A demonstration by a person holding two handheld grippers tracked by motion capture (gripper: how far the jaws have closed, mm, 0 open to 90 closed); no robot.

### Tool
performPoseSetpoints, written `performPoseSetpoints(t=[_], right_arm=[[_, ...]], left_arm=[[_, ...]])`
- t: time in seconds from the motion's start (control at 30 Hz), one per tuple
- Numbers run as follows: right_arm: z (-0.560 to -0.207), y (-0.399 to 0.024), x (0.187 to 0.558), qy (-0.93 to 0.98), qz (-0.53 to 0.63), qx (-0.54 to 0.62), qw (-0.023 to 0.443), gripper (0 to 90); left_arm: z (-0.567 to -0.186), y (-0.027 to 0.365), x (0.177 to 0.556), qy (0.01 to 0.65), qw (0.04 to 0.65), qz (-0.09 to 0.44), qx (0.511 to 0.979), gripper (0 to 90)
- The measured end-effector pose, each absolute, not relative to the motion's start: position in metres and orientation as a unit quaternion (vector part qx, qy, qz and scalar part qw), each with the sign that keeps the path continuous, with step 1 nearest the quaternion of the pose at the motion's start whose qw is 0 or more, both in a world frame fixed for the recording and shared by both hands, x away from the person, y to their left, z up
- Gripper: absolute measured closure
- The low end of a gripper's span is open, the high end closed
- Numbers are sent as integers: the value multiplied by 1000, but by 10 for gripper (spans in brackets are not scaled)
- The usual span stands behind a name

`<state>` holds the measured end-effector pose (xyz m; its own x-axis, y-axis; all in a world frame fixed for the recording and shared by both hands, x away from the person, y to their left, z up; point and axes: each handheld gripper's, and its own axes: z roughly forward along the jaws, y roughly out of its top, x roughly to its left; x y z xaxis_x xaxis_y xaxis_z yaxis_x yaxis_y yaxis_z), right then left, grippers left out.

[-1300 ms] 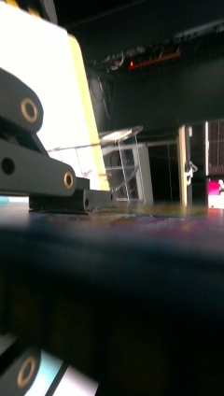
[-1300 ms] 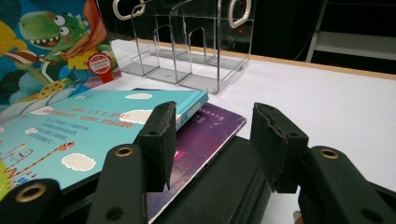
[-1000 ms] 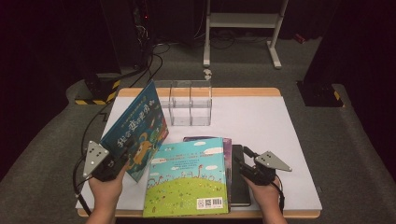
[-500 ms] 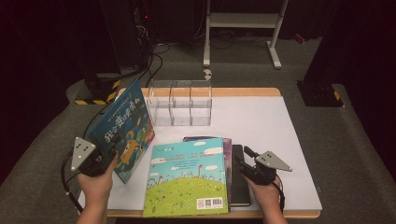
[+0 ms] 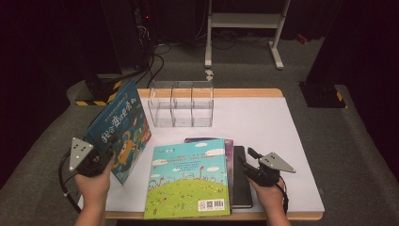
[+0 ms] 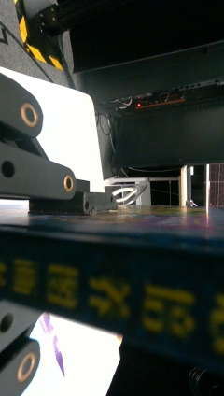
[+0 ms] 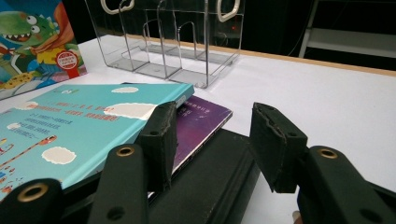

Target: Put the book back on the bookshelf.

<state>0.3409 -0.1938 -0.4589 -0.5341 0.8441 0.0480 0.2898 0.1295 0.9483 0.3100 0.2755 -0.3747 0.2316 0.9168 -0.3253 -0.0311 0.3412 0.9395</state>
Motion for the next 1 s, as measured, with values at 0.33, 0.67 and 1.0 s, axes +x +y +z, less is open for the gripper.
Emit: performPoseSetpoints(t=[0.33,0.67,1.0], right_arm=[[-460,-192,341,705,521,401,264,511],[-460,-193,341,705,520,404,262,508],[-462,-193,341,709,518,404,257,505]], left_arm=[[-375,286,310,500,656,341,451,801],[-377,286,310,487,664,341,454,783],[-368,287,314,496,656,340,456,768]])
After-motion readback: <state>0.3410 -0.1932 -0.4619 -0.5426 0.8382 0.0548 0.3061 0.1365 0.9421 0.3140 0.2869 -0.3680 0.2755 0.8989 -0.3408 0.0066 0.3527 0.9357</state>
